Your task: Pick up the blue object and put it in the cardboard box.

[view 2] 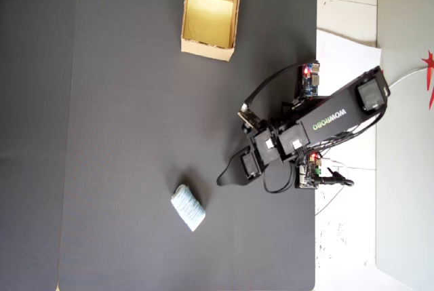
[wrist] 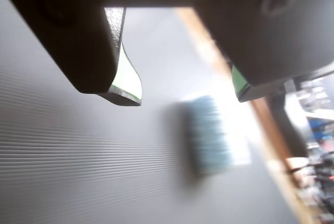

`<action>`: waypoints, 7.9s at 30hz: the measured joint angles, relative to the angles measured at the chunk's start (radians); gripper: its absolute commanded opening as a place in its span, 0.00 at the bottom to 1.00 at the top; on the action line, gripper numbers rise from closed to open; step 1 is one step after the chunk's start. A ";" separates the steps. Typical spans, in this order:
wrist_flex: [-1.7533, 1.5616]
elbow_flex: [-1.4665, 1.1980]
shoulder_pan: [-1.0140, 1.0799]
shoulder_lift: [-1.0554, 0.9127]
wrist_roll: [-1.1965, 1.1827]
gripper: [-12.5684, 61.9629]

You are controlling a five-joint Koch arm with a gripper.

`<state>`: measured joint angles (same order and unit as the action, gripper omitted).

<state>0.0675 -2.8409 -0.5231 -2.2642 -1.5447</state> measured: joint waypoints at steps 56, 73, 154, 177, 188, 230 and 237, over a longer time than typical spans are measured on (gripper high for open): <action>0.609 1.046 -0.072 0.976 0.017 0.61; 0.591 1.189 -0.087 1.108 0.120 0.27; 0.008 0.534 1.316 0.353 0.066 0.57; -0.198 0.199 0.962 0.086 -0.120 0.61; -0.255 -0.018 0.753 -0.015 -0.176 0.62; -0.132 -0.238 0.586 -0.015 -0.146 0.63; -0.132 -0.238 0.589 -0.015 -0.146 0.63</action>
<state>-0.0644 -3.0787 0.0660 -2.2795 -1.6904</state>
